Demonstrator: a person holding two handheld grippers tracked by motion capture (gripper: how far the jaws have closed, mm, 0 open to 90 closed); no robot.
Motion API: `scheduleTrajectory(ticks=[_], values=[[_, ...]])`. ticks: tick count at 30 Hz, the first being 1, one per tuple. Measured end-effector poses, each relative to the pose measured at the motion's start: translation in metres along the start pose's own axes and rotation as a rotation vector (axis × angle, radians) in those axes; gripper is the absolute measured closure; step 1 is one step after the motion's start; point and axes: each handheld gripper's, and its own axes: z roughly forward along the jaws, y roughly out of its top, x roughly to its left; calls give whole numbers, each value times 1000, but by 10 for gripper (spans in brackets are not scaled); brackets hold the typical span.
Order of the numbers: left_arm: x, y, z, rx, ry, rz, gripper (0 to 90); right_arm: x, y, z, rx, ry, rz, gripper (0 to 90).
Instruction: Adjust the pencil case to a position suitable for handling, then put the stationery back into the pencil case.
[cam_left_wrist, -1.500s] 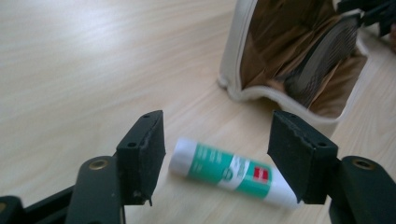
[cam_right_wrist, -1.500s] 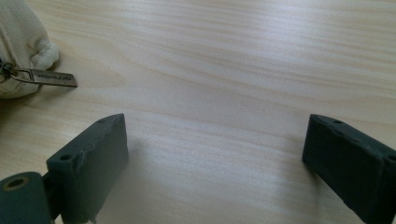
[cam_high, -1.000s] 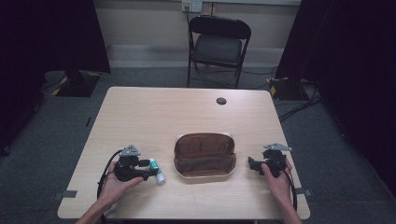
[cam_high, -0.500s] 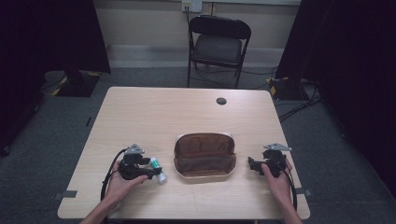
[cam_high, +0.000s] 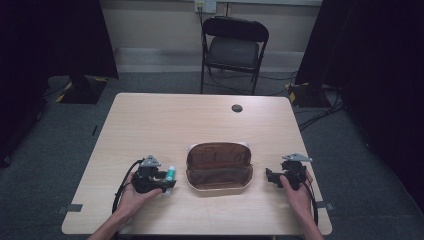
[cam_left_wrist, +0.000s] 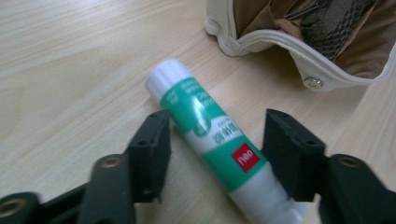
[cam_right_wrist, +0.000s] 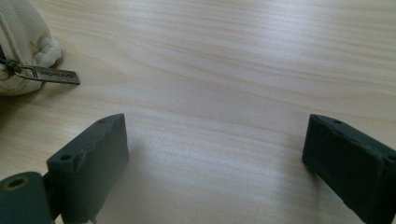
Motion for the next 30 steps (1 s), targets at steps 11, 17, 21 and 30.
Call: scheduleTrajectory(ticks=[11,17,21,30], values=[[7,-2,-8,25,29,67,657,0,0,0,2,1,3,61],[6,-7,-9,36,11,75,640,0,0,0,1,3,0,60],[2,-8,-8,42,7,102,606,0,1,1,1,1,3,60],[-9,-9,-5,53,40,157,570,0,1,1,1,0,2,60]])
